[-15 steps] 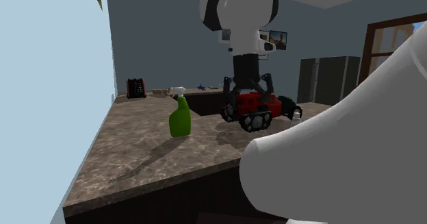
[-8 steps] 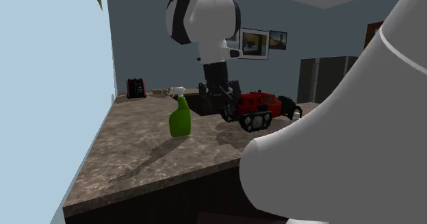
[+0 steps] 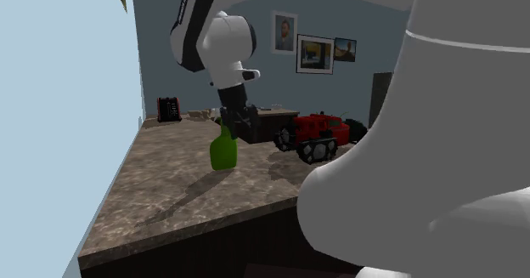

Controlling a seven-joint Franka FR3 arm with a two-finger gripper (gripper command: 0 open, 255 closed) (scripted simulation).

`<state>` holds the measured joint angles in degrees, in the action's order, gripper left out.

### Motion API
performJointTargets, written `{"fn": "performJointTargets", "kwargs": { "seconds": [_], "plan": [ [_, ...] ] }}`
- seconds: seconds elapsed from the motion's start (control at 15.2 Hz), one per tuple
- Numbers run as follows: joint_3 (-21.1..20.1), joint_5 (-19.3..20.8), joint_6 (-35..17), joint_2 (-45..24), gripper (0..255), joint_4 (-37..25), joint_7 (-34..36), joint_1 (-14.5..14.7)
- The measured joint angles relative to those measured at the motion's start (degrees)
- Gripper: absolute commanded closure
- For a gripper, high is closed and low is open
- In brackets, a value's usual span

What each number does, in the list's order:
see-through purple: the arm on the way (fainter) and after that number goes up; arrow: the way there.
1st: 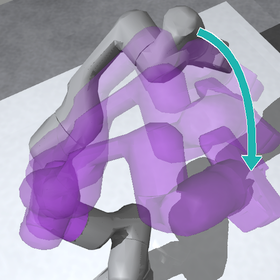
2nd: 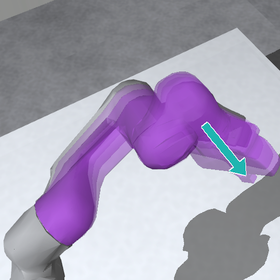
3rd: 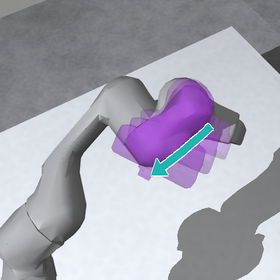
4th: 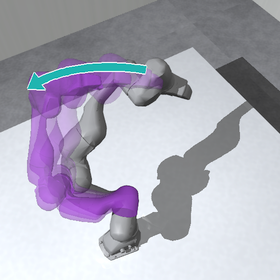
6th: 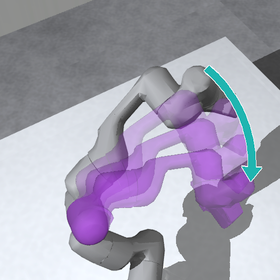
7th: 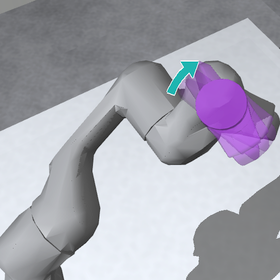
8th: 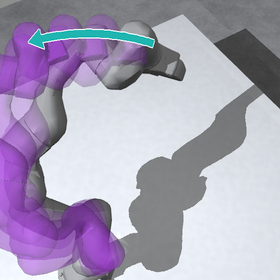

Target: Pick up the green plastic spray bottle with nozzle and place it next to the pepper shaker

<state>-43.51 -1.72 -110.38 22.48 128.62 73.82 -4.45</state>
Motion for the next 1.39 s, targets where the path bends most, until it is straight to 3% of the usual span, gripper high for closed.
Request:
{"fn": "performJointTargets", "kwargs": {
  "seconds": [0.2,0.33,0.46,0.59,0.73,1.06,1.19,1.39],
  "plan": [
    [-7.20,6.88,-0.23,-8.13,0,-6.16,10.09,-4.13],
    [-12.26,13.96,0.31,-15.54,0,-10.42,18.38,-6.48],
    [-16.15,23.33,3.47,-25.35,0,-16.46,27.96,-6.23],
    [-16.06,31.72,7.45,-33.86,0,-22.30,35.79,-2.47],
    [-13.83,38.24,11.93,-41.13,0,-29.07,41.32,3.28],
    [-6.46,49.42,21.13,-55.83,0,-46.86,48.79,17.98],
    [-5.60,50.49,21.13,-57.14,0,-47.78,49.42,18.82],
    [-5.31,50.87,19.55,-57.20,0,-46.09,49.90,17.87]
  ]
}}
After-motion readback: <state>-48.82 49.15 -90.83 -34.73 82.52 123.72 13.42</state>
